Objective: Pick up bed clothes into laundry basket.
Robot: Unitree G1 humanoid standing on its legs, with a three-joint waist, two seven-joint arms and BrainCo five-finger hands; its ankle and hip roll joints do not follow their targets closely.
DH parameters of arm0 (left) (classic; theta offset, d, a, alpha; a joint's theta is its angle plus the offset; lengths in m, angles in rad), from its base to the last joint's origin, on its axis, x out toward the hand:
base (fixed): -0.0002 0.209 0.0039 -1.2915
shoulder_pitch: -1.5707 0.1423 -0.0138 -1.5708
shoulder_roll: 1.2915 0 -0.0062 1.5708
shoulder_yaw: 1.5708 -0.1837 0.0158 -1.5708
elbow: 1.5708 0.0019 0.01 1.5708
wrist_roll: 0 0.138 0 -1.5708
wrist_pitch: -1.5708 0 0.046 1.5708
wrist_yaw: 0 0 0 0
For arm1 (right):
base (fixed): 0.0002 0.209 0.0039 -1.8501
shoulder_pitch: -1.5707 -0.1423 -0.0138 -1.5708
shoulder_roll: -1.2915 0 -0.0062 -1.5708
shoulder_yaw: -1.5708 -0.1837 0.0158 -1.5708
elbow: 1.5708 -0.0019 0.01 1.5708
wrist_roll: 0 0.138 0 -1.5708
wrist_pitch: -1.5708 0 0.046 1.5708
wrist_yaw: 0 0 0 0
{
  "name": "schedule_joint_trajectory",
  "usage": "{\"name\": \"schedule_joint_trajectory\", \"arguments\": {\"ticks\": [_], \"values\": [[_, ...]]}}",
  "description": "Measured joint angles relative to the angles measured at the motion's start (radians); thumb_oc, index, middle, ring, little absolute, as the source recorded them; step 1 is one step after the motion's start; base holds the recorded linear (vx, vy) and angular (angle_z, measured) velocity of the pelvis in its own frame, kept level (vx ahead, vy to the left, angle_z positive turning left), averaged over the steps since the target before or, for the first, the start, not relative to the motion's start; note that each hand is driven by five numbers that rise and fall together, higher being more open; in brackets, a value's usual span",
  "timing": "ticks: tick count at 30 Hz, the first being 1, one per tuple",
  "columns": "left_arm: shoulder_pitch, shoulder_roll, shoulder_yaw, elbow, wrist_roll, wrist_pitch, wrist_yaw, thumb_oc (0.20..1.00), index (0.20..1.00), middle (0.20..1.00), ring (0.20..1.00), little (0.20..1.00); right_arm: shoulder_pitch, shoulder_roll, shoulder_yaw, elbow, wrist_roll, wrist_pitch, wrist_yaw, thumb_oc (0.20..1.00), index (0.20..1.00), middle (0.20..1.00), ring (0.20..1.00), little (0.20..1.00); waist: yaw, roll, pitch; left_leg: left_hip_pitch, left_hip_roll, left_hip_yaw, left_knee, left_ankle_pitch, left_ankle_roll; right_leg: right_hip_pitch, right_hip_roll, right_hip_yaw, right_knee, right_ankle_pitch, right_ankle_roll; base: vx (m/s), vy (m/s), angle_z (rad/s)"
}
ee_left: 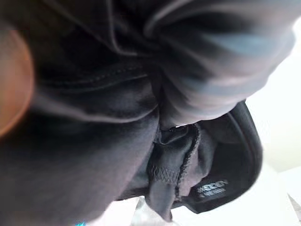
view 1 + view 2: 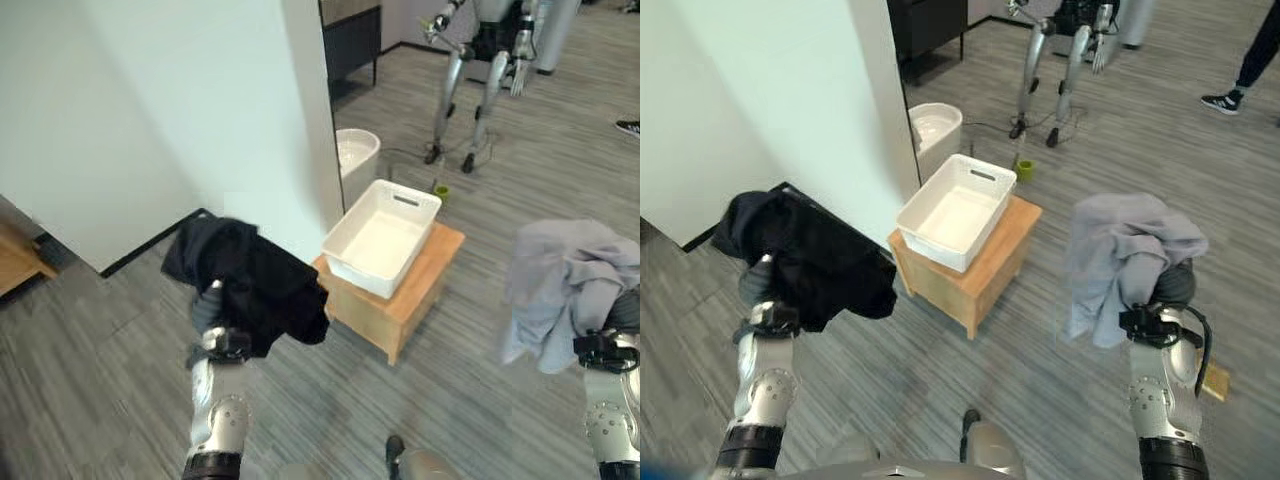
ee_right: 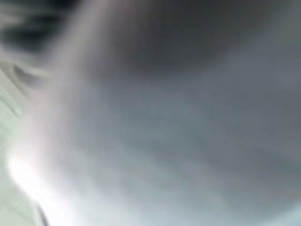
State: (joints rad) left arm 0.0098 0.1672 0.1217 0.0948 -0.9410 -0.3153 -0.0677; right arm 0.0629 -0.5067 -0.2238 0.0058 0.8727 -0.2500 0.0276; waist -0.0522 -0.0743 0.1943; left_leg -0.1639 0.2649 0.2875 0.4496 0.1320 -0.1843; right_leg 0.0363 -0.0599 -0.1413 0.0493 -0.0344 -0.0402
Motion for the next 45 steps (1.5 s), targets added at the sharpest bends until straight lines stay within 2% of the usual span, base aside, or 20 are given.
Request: {"name": "schedule_joint_trajectory", "arguments": {"ticks": [1, 2, 3, 5, 7, 10, 12, 14, 17, 18, 20, 23, 26, 28, 33, 37, 45], "values": [[0.003, 0.002, -0.001, 0.001, 0.000, 0.000, 0.000, 0.200, 0.200, 0.200, 0.200, 0.200, -0.003, -0.034, 0.008, 0.000, 0.000, 0.001, 0.000, 0.200, 0.200, 0.200, 0.200, 0.200, 0.003, 0.007, -0.003, 0.014, -0.001, 0.031, -0.177, 0.002, 0.002, 0.016, 0.012, -0.013, -0.029, 0.005, 0.008, 0.16, 0.041, 0.40], [0.006, 0.008, -0.001, 0.011, 0.000, 0.000, 0.000, 0.200, 0.200, 0.200, 0.200, 0.200, -0.012, -0.079, 0.027, 0.004, -0.001, 0.009, 0.002, 0.200, 0.200, 0.200, 0.200, 0.200, 0.006, 0.028, -0.009, 0.029, -0.003, 0.031, -0.354, 0.010, 0.013, 0.029, 0.036, -0.027, -0.051, 0.020, 0.012, 0.09, 0.021, 0.18], [0.006, 0.016, 0.002, 0.024, -0.001, 0.000, 0.004, 0.200, 0.200, 0.200, 0.200, 0.200, -0.026, -0.113, 0.048, 0.009, -0.003, 0.022, 0.005, 0.200, 0.200, 0.200, 0.200, 0.200, 0.010, 0.041, -0.010, 0.046, -0.007, 0.015, -0.456, 0.013, 0.014, 0.035, 0.051, -0.030, -0.055, 0.035, -0.010, 0.22, 0.056, -0.03], [0.020, 0.042, -0.003, 0.031, -0.003, 0.019, 0.008, 0.200, 0.200, 0.200, 0.200, 0.200, -0.052, -0.187, 0.079, 0.022, -0.036, 0.062, 0.013, 0.200, 0.200, 0.200, 0.200, 0.200, 0.033, 0.039, -0.011, 0.060, -0.035, -0.047, -0.418, 0.016, 0.019, 0.064, 0.058, -0.049, -0.084, 0.026, -0.002, 0.27, 0.107, -0.11], [0.027, 0.055, -0.032, 0.035, -0.020, 0.033, 0.007, 0.200, 0.200, 0.200, 0.200, 0.200, -0.131, -0.236, 0.107, 0.140, -0.051, 0.072, 0.015, 0.200, 0.200, 0.200, 0.200, 0.200, 0.026, 0.038, -0.018, 0.136, -0.071, -0.052, -0.453, 0.016, 0.018, 0.110, 0.062, -0.052, -0.126, 0.028, -0.006, 0.20, 0.138, 0.04], [0.026, 0.099, -0.093, 0.027, -0.022, 0.057, -0.012, 0.200, 0.200, 0.200, 0.200, 0.200, -0.276, -0.283, 0.109, 0.323, -0.089, 0.093, -0.051, 0.200, 0.200, 0.200, 0.200, 0.200, 0.029, 0.054, -0.033, 0.225, -0.122, -0.028, -0.539, 0.023, 0.029, 0.123, 0.060, -0.060, -0.146, 0.028, -0.004, 0.10, 0.096, 0.16], [0.027, 0.113, -0.090, 0.025, -0.025, 0.058, -0.014, 0.200, 0.200, 0.200, 0.200, 0.200, -0.308, -0.299, 0.108, 0.328, -0.114, 0.097, -0.085, 0.200, 0.200, 0.200, 0.200, 0.200, 0.035, 0.074, -0.044, 0.247, -0.130, -0.025, -0.550, 0.050, 0.076, 0.123, 0.060, -0.066, -0.146, 0.026, 0.010, 0.12, 0.122, 0.20], [0.028, 0.122, -0.086, 0.026, -0.030, 0.064, -0.013, 0.200, 0.200, 0.200, 0.200, 0.200, -0.407, -0.304, 0.132, 0.380, -0.158, 0.102, -0.113, 0.200, 0.200, 0.200, 0.200, 0.200, 0.046, 0.073, -0.044, 0.251, -0.145, -0.026, -0.549, 0.029, 0.101, 0.126, 0.042, -0.067, -0.143, 0.029, 0.029, 0.07, 0.090, 0.05], [0.026, 0.115, -0.098, 0.024, -0.036, 0.065, -0.013, 0.200, 0.200, 0.200, 0.200, 0.200, -0.620, -0.365, 0.242, 0.527, -0.175, 0.111, -0.144, 0.200, 0.200, 0.200, 0.200, 0.200, 0.057, 0.073, -0.044, 0.249, -0.178, -0.040, -0.543, 0.019, 0.104, 0.123, 0.009, -0.070, -0.141, 0.035, 0.056, 0.02, 0.044, 0.21], [0.026, 0.116, -0.104, 0.023, -0.038, 0.066, -0.012, 0.200, 0.200, 0.200, 0.200, 0.200, -0.713, -0.412, 0.293, 0.556, -0.201, 0.117, -0.151, 0.200, 0.200, 0.200, 0.200, 0.200, 0.070, 0.071, -0.043, 0.239, -0.193, -0.061, -0.543, 0.016, 0.109, 0.119, -0.008, -0.068, -0.141, 0.040, 0.070, 0.01, 0.023, 0.34], [0.033, 0.119, -0.102, 0.010, -0.040, 0.067, -0.011, 0.200, 0.200, 0.200, 0.200, 0.200, -0.916, -0.530, 0.431, 0.583, -0.247, 0.123, -0.147, 0.200, 0.200, 0.200, 0.200, 0.200, 0.109, 0.068, -0.041, 0.208, -0.206, -0.077, -0.543, -0.016, 0.144, 0.097, -0.017, -0.071, -0.148, 0.036, 0.094, 0.02, 0.018, 0.34], [0.047, 0.119, -0.113, 0.012, -0.040, 0.083, -0.013, 0.200, 0.200, 0.200, 0.200, 0.200, -1.147, -0.536, 0.560, 0.736, -0.274, 0.132, -0.131, 0.200, 0.200, 0.200, 0.200, 0.200, 0.137, 0.062, -0.041, 0.199, -0.206, -0.083, -0.543, -0.035, 0.148, 0.090, -0.016, -0.071, -0.148, 0.042, 0.105, 0.02, 0.013, 0.14], [0.076, 0.122, -0.113, 0.012, -0.056, 0.086, -0.016, 0.200, 0.200, 0.200, 0.200, 0.200, -1.264, -0.531, 0.632, 0.849, -0.287, 0.144, -0.126, 0.200, 0.200, 0.200, 0.200, 0.200, 0.156, 0.048, -0.042, 0.190, -0.209, -0.084, -0.544, -0.055, 0.142, 0.085, -0.022, -0.070, -0.148, 0.040, 0.114, 0.01, 0.007, 0.04], [0.090, 0.125, -0.112, 0.012, -0.070, 0.087, -0.016, 0.200, 0.200, 0.200, 0.200, 0.200, -1.302, -0.531, 0.635, 0.920, -0.297, 0.150, -0.129, 0.200, 0.200, 0.200, 0.200, 0.200, 0.169, 0.039, -0.045, 0.177, -0.217, -0.082, -0.544, -0.057, 0.146, 0.071, -0.031, -0.070, -0.148, 0.047, 0.127, 0.00, 0.000, 0.00], [0.105, 0.157, -0.100, 0.012, -0.076, 0.095, -0.015, 0.200, 0.200, 0.200, 0.200, 0.200, -1.321, -0.512, 0.657, 1.046, -0.336, 0.164, -0.141, 0.200, 0.200, 0.200, 0.200, 0.200, 0.170, 0.037, -0.045, 0.165, -0.234, -0.082, -0.544, -0.044, 0.158, 0.060, -0.048, -0.071, -0.148, 0.060, 0.134, 0.00, 0.002, 0.02], [0.104, 0.157, -0.083, 0.013, -0.077, 0.096, -0.014, 0.200, 0.200, 0.200, 0.200, 0.200, -1.324, -0.478, 0.670, 1.126, -0.382, 0.199, -0.151, 0.200, 0.200, 0.200, 0.200, 0.200, 0.174, 0.037, -0.045, 0.147, -0.236, -0.083, -0.544, -0.037, 0.168, 0.043, -0.049, -0.073, -0.149, 0.065, 0.136, 0.00, 0.001, 0.01], [0.096, 0.159, -0.085, 0.014, -0.076, 0.097, -0.011, 0.200, 0.200, 0.200, 0.200, 0.200, -1.291, -0.450, 0.696, 1.087, -0.402, 0.220, -0.117, 0.200, 0.200, 0.200, 0.200, 0.200, 0.187, 0.044, -0.045, 0.107, -0.235, -0.087, -0.543, -0.032, 0.173, 0.003, -0.047, -0.080, -0.149, 0.065, 0.137, -0.01, -0.004, 0.00]]}}
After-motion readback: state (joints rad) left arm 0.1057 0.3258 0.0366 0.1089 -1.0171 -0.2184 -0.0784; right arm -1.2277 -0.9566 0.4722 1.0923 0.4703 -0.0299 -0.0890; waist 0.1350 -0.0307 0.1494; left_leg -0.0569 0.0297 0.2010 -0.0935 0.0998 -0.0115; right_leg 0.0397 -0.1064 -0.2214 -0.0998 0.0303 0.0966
